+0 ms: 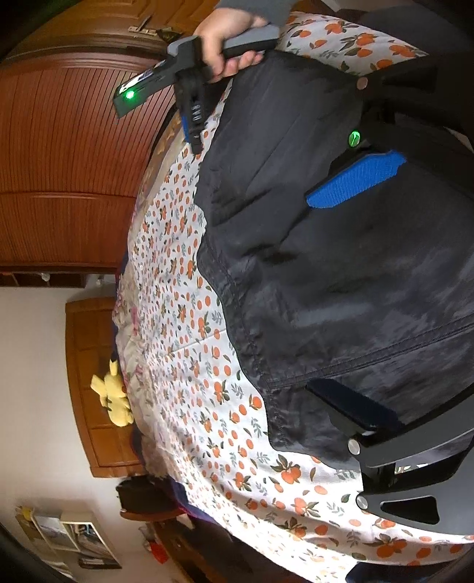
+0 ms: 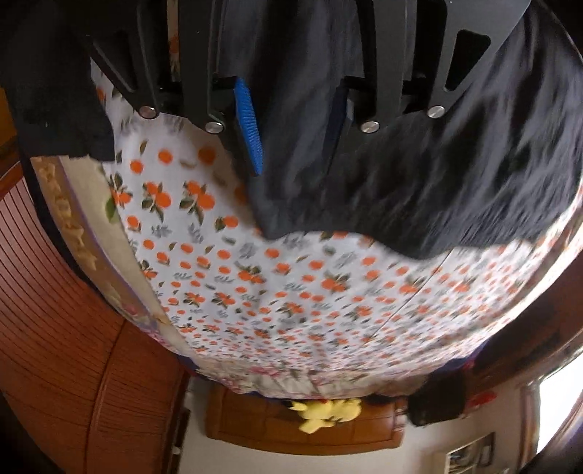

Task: Fold large clothes
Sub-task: 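Pull the trousers waistband across the bed with the right tool, then grasp the trousers leg with the right tool and fold it over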

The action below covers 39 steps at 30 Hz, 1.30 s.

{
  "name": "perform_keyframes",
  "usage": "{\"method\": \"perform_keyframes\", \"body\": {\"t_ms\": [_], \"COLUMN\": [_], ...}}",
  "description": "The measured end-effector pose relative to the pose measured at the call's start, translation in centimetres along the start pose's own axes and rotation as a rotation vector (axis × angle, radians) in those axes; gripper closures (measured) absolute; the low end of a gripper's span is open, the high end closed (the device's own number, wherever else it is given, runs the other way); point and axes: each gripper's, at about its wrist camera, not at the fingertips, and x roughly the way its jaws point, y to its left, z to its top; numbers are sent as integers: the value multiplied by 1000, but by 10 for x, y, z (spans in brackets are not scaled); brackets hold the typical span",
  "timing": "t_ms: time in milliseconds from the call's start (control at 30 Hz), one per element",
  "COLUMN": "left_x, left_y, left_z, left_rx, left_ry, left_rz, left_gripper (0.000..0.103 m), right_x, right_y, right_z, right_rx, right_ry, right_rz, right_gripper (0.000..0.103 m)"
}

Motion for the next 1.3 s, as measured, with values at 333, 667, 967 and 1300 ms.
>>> {"method": "perform_keyframes", "body": {"t_ms": [333, 667, 967, 1300], "left_x": [-14, -28, -45, -50], "left_y": [-21, -35, -47, -71], "left_z": [-8, -21, -27, -39], "left_rx": [28, 43, 47, 63], "left_ry": [-14, -11, -25, -15], "left_rz": [-24, -10, 0, -28], "left_gripper": [3, 3, 3, 3], "right_x": [-40, -69, -53, -105], "right_y": [36, 68, 79, 32], "right_z": [-63, -93, -126, -134], "right_rx": [-48, -100, -165, -95], "right_ry": [4, -45, -16, -102], "right_rz": [88, 169, 160, 91], "right_gripper": [62, 62, 62, 41]}}
